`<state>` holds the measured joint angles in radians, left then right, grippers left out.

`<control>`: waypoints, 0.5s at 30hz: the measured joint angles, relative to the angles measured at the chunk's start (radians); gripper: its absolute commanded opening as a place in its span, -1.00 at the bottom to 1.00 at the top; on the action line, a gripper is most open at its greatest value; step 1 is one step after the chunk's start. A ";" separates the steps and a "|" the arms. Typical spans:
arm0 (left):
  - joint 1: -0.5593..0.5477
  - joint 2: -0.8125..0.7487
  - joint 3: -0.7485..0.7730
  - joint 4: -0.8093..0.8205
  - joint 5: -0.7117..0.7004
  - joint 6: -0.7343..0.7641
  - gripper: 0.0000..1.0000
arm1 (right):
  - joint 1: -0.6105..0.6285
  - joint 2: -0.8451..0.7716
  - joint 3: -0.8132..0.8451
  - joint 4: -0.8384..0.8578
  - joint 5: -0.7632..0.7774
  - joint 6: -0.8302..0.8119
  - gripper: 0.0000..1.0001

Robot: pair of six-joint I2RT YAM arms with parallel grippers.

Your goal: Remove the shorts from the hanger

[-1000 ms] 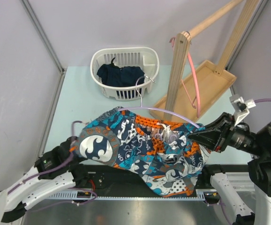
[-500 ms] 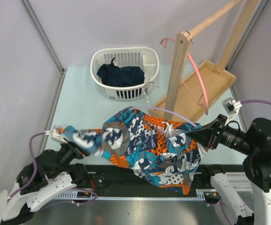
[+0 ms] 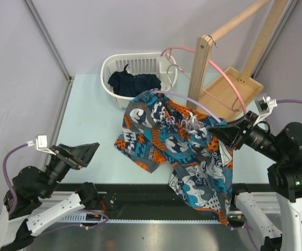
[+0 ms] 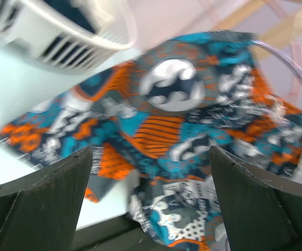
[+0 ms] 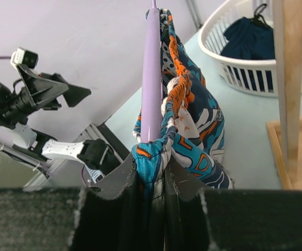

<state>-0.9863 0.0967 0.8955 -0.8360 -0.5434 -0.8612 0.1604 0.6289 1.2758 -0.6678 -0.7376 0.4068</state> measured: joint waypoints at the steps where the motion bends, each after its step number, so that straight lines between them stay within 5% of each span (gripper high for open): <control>1: 0.000 0.019 0.007 0.065 0.040 0.046 0.94 | 0.000 0.016 0.000 0.028 -0.023 0.001 -1.00; 8: 0.000 0.389 0.279 0.303 0.292 0.318 0.92 | 0.000 0.138 0.002 0.221 -0.184 0.039 -1.00; 15: 0.000 0.797 0.695 0.286 0.361 0.504 0.88 | 0.000 0.264 0.002 0.417 -0.374 0.117 -1.00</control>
<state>-0.9863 0.8932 1.5909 -0.5495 -0.1822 -0.3573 0.1604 0.8928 1.2778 -0.2512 -1.1118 0.5236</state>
